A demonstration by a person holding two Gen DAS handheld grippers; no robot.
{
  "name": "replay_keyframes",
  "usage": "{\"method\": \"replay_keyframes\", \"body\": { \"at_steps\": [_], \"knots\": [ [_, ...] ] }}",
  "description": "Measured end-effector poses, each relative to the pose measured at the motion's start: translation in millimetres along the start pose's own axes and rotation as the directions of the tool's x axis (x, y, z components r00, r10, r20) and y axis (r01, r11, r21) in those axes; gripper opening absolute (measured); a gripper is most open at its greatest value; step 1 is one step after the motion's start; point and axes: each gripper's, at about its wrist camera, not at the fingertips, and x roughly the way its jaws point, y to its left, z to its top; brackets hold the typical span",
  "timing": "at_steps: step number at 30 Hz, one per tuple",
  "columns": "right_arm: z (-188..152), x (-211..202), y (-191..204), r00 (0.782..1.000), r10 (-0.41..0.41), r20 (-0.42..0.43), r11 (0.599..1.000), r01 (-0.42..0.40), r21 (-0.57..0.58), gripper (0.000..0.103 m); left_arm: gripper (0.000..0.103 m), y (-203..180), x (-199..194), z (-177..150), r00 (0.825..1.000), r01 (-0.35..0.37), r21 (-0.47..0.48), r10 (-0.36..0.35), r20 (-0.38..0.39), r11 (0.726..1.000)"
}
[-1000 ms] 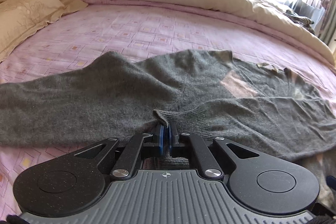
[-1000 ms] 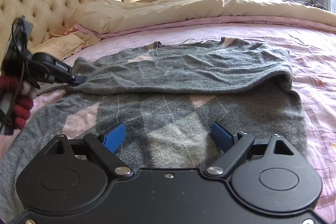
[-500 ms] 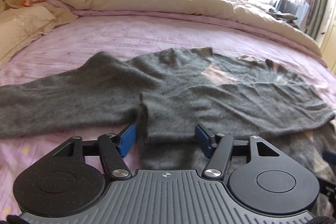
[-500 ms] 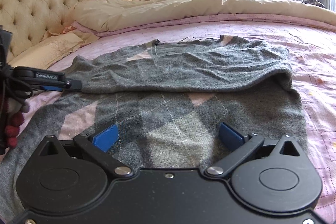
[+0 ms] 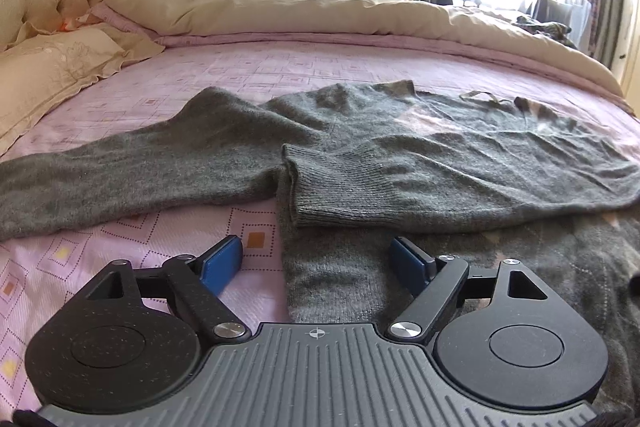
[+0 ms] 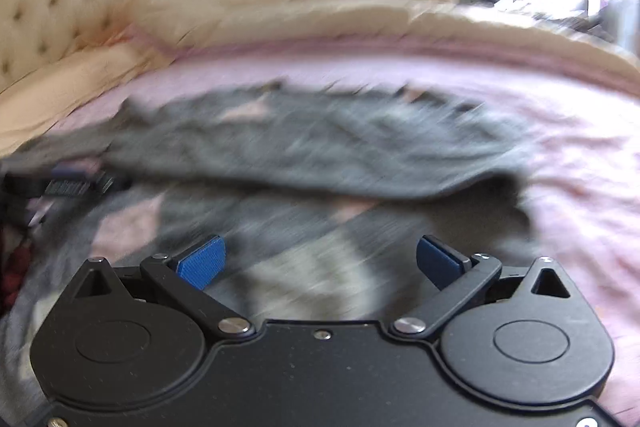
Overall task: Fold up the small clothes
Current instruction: 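Reach the left gripper to the other sleeve cuff and grasp it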
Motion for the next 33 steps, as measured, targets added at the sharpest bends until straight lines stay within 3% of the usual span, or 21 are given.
{"method": "replay_keyframes", "body": {
  "at_steps": [3,6,10,12,14,19,22,27,30,33],
  "knots": [
    [14,-8,-32,0.995,-0.081,0.059,0.994,0.076,0.078,0.101,0.083,-2,1,-1,1.000,-0.008,0.008,0.008,-0.003,1.000],
    [32,1,-71,0.984,-0.172,0.047,0.972,0.161,0.169,0.102,0.083,0,1,-1,1.000,-0.001,-0.001,0.001,-0.003,1.000],
    [50,29,-110,0.978,-0.208,-0.029,0.942,0.209,0.262,0.102,0.083,0,1,0,1.000,-0.002,-0.001,0.002,-0.004,1.000],
    [49,49,-122,0.963,-0.240,-0.124,0.933,0.264,0.244,0.101,0.084,0,1,0,1.000,-0.003,0.000,0.003,-0.004,1.000],
    [40,63,-128,0.928,-0.313,-0.200,0.920,0.349,0.179,0.100,0.084,0,1,0,1.000,-0.002,-0.001,0.002,-0.004,1.000],
    [35,53,-132,0.924,-0.332,-0.192,0.909,0.367,0.196,0.101,0.084,1,2,-1,1.000,-0.001,-0.001,0.001,-0.005,1.000],
    [44,33,-117,0.937,-0.320,-0.141,0.916,0.344,0.207,0.101,0.084,1,2,0,1.000,0.003,-0.002,-0.003,-0.010,1.000],
    [51,3,-66,0.979,-0.199,-0.042,0.955,0.204,0.214,0.102,0.085,7,-1,2,0.999,0.027,-0.032,-0.028,-0.018,0.999],
    [43,-4,-30,0.994,-0.111,-0.022,0.974,0.113,0.196,0.102,0.084,21,-10,4,0.998,0.048,-0.109,-0.051,-0.023,0.993],
    [32,-4,6,0.999,-0.040,-0.016,0.985,0.042,0.170,0.102,0.084,44,-27,5,1.000,0.027,-0.178,-0.029,-0.007,0.984]
  ]
}}
